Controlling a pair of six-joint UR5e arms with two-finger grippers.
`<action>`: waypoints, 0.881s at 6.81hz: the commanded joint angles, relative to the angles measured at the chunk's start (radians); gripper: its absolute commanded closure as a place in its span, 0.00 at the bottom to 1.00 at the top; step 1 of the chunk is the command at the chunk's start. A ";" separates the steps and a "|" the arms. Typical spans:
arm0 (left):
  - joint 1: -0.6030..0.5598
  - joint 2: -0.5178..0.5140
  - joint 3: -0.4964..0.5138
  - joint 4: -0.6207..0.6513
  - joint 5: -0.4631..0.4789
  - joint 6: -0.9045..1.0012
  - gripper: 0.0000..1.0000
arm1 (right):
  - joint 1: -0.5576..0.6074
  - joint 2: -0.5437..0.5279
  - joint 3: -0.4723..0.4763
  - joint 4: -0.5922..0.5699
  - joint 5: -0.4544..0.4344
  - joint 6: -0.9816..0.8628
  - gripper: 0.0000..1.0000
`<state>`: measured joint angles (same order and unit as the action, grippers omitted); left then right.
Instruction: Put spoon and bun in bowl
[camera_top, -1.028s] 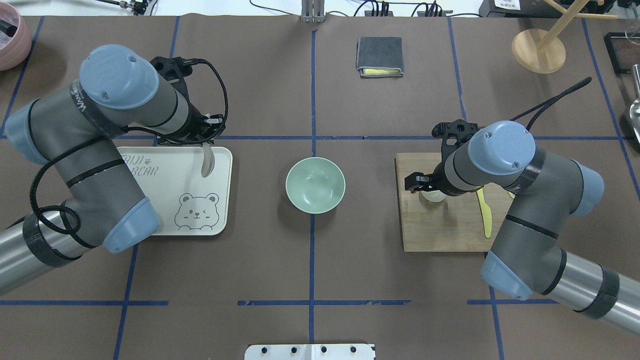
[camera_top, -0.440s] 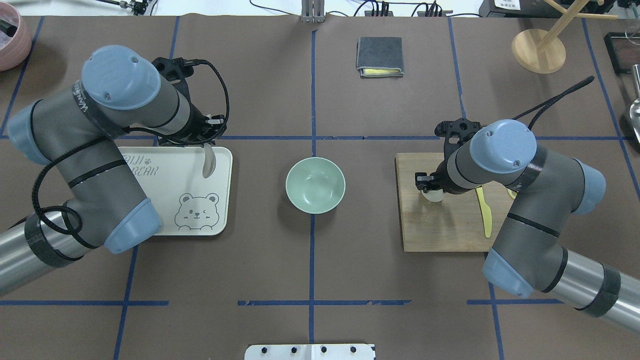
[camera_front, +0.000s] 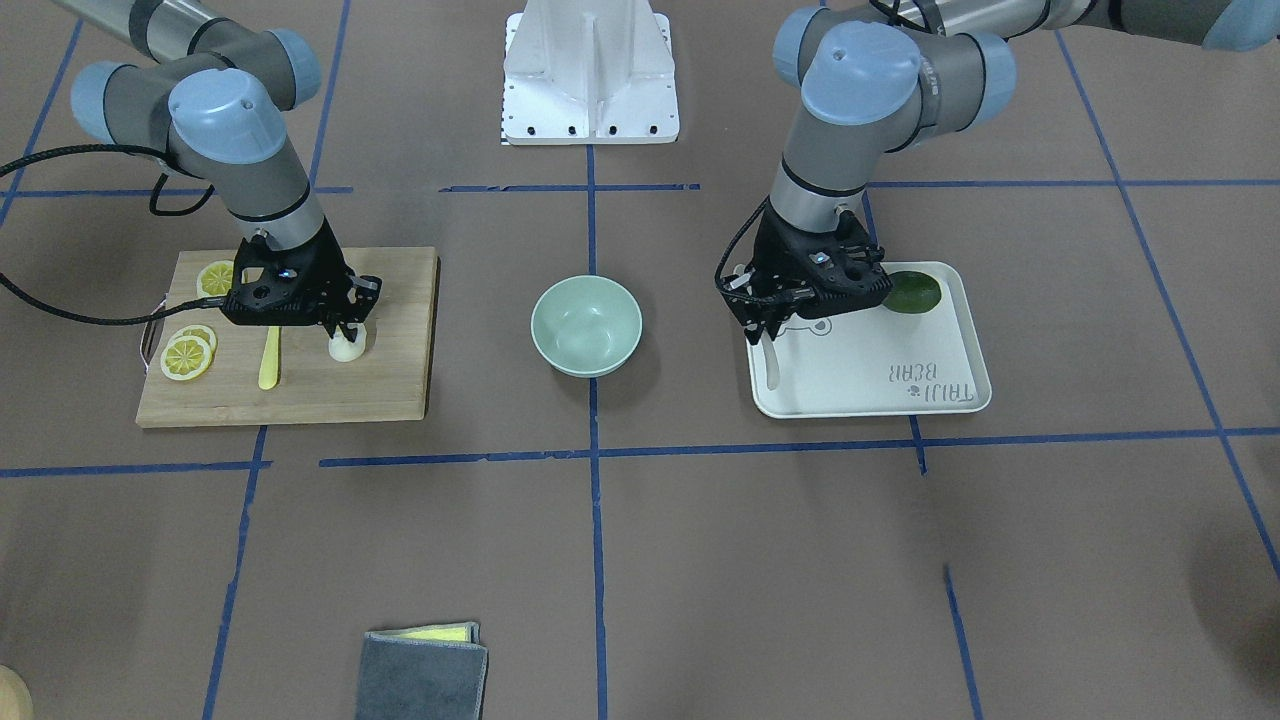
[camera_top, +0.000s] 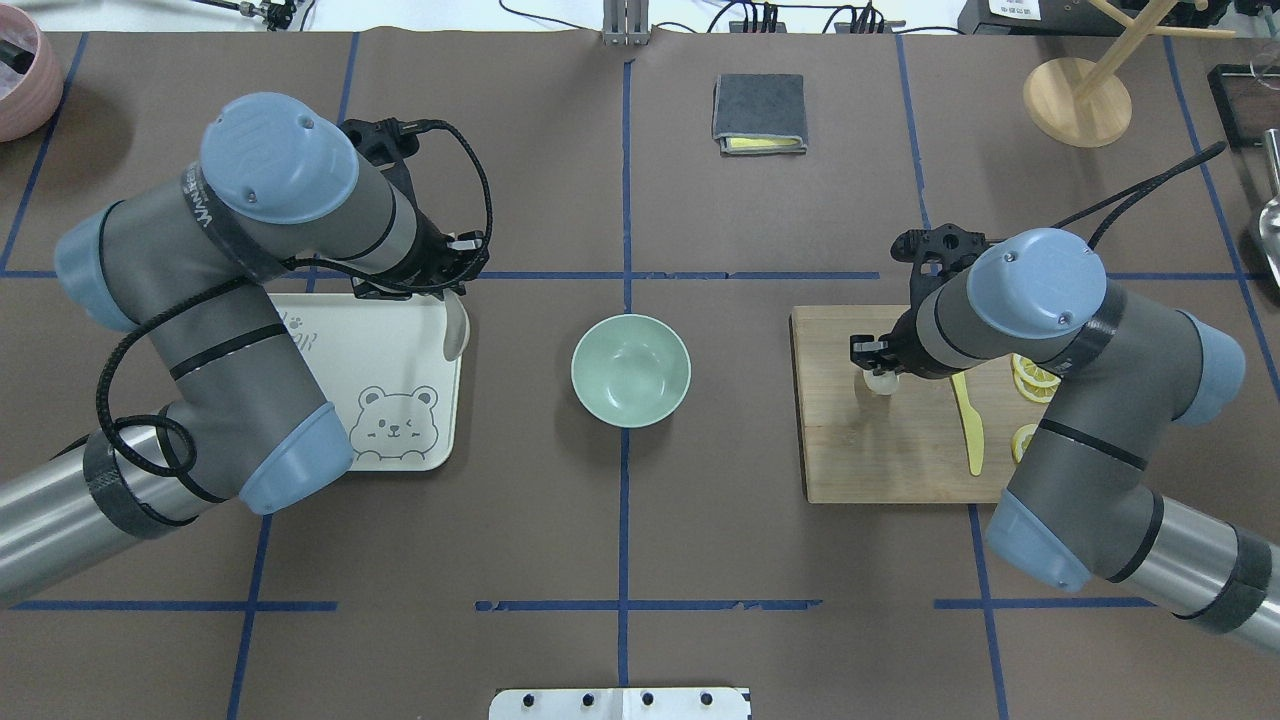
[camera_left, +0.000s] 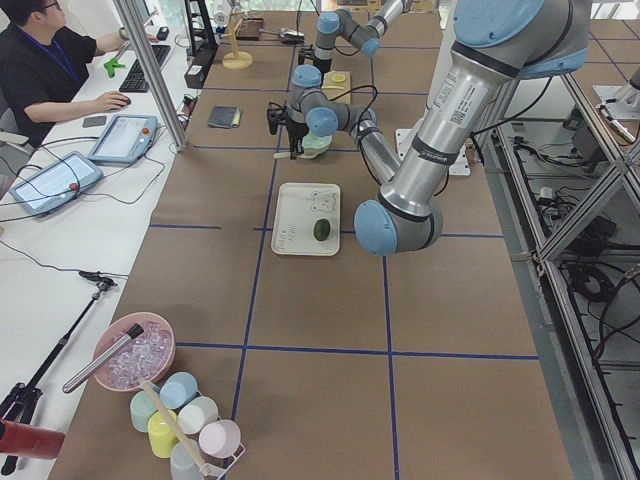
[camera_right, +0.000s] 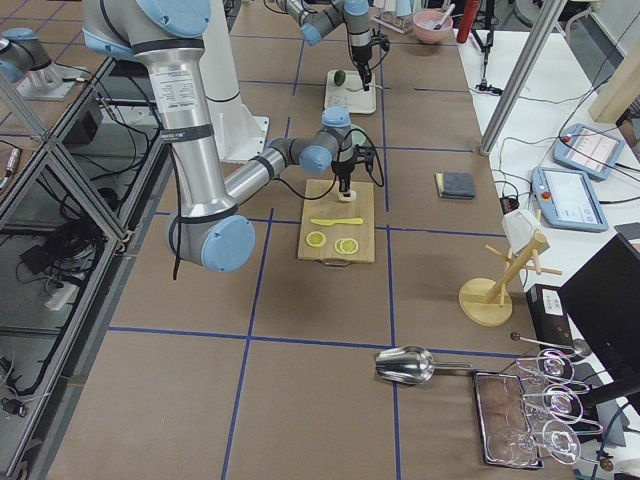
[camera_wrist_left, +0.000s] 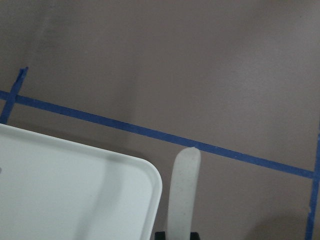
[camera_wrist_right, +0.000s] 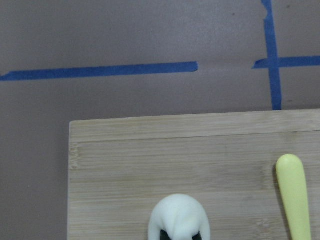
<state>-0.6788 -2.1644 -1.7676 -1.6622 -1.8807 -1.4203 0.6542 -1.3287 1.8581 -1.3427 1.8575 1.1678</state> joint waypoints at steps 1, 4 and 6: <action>0.051 -0.114 0.080 -0.022 0.003 -0.122 1.00 | 0.114 -0.040 0.078 -0.001 0.108 -0.002 1.00; 0.125 -0.192 0.243 -0.174 0.071 -0.197 1.00 | 0.195 -0.035 0.087 -0.001 0.184 -0.005 1.00; 0.151 -0.192 0.247 -0.183 0.072 -0.200 1.00 | 0.197 -0.032 0.093 -0.001 0.187 -0.005 1.00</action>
<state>-0.5454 -2.3526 -1.5279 -1.8378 -1.8127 -1.6160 0.8474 -1.3627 1.9481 -1.3444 2.0404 1.1629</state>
